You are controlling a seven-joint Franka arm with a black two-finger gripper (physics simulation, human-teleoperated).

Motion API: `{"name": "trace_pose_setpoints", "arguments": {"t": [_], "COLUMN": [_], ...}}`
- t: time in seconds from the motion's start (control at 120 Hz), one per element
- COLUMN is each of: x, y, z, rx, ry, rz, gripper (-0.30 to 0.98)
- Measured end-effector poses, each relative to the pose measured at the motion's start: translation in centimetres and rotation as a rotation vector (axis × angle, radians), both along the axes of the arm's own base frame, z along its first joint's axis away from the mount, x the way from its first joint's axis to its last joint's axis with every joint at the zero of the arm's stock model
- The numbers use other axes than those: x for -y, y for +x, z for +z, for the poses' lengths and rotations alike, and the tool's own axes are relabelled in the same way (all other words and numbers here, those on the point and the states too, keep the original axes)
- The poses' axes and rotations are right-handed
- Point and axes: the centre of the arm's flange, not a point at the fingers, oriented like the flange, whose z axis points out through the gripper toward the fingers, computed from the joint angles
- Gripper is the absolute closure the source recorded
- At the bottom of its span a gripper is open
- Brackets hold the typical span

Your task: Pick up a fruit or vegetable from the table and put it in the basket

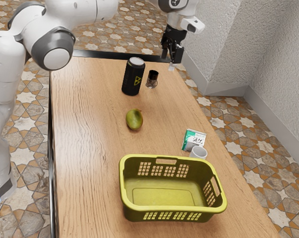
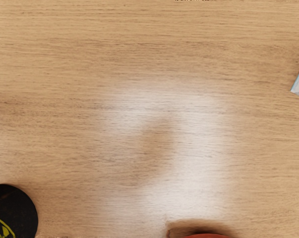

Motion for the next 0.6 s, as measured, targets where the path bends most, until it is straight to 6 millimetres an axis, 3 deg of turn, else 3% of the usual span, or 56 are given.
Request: {"name": "trace_pose_setpoints", "arguments": {"t": [0.133,0.167,0.2,0.258,0.317,0.342,0.508,0.558,0.6], "x": [-2.0,-1.7,-1.4,1.6,6.6,7.8,3.5,3.6,4.9], "y": [-0.4,-0.7,-1.8,-4.1,-5.1,-5.7,-8.8,-8.7,-7.9], "z": [0.0,1.2,4.0,9.1,11.3,12.0,13.5,13.0,12.3], "rx": [0.013,0.034,0.078,0.147,0.153,0.157,0.108,0.087,0.069], "ry": [-0.042,-0.044,-0.047,-0.016,0.045,0.029,-0.041,-0.05,-0.05], "rz": [0.033,0.031,0.034,0.023,0.011,0.026,0.353,0.42,0.45], "gripper": [0.0,0.0,0.0,0.0,0.0,0.0,0.0,0.0,0.0]}}
